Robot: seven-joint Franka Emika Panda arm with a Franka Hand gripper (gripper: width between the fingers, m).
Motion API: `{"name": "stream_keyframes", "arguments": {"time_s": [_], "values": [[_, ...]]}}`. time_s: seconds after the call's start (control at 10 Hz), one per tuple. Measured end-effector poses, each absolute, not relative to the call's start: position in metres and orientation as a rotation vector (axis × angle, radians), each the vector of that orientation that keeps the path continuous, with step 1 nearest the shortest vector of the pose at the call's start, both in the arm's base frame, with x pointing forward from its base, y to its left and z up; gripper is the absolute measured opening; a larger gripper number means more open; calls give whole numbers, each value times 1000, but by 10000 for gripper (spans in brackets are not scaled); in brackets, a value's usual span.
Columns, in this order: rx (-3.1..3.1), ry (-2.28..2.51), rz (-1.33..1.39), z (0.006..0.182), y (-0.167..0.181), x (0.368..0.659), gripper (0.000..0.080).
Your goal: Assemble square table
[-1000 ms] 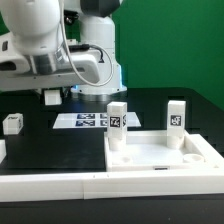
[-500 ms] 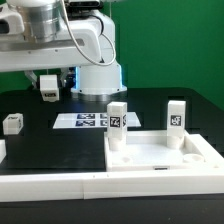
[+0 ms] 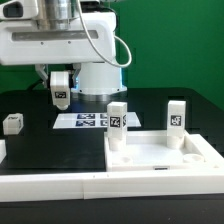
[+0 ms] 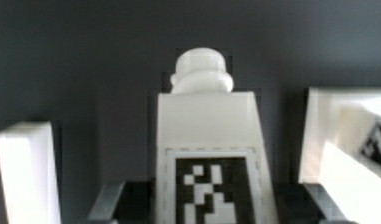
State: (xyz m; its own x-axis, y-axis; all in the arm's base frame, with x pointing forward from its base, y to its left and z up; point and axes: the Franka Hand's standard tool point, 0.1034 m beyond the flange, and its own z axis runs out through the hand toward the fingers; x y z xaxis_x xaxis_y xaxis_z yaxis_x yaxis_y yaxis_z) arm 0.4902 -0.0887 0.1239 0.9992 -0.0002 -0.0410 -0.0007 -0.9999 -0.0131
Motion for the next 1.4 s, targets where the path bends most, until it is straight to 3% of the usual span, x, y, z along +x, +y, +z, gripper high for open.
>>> {"name": "stream_keyframes", "arguments": {"time_s": [0.2, 0.5, 0.6, 0.8, 1.2, 1.4], "values": [[-3150, -70, -301, 147, -83, 530, 290], [-3198, -89, -601, 146, -101, 524, 290], [-3208, -85, -643, 144, -104, 520, 290], [-3176, -19, -631, 133, -71, 529, 290], [-3060, 199, -603, 153, 0, 584, 290], [-3079, 156, -610, 148, -10, 579, 290]]}}
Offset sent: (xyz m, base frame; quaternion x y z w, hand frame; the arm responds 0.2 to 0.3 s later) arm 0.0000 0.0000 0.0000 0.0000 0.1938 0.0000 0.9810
